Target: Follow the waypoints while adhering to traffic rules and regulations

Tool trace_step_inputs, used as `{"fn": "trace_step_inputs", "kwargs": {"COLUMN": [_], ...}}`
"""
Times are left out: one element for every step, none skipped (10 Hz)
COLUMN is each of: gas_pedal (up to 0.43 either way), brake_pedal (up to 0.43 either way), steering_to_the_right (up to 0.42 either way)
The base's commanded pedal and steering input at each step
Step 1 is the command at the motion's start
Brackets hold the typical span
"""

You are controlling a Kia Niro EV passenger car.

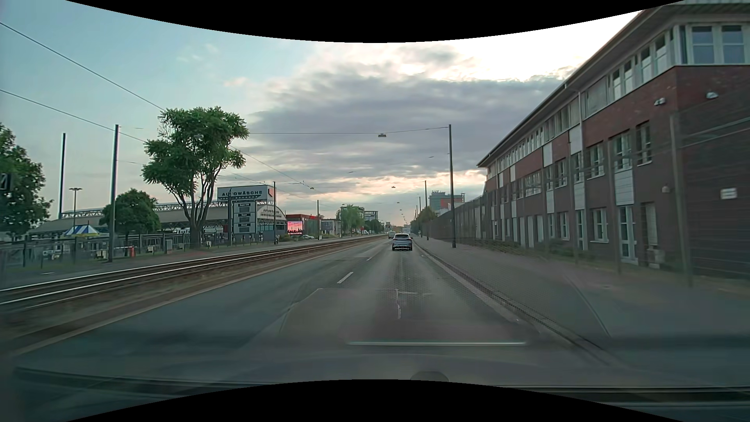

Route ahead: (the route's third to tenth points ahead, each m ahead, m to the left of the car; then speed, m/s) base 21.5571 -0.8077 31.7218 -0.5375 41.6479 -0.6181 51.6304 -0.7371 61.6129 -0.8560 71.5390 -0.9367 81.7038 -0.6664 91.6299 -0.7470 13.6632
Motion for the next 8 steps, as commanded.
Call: {"fn": "trace_step_inputs", "kwargs": {"gas_pedal": [0.039,0.039,0.039,0.039,0.039,0.039,0.039,0.039], "brake_pedal": [0.0,0.0,0.0,0.0,0.0,0.0,0.0,0.0], "steering_to_the_right": [0.0,0.0,0.0,0.0,0.0,0.0,0.0,-0.002]}}
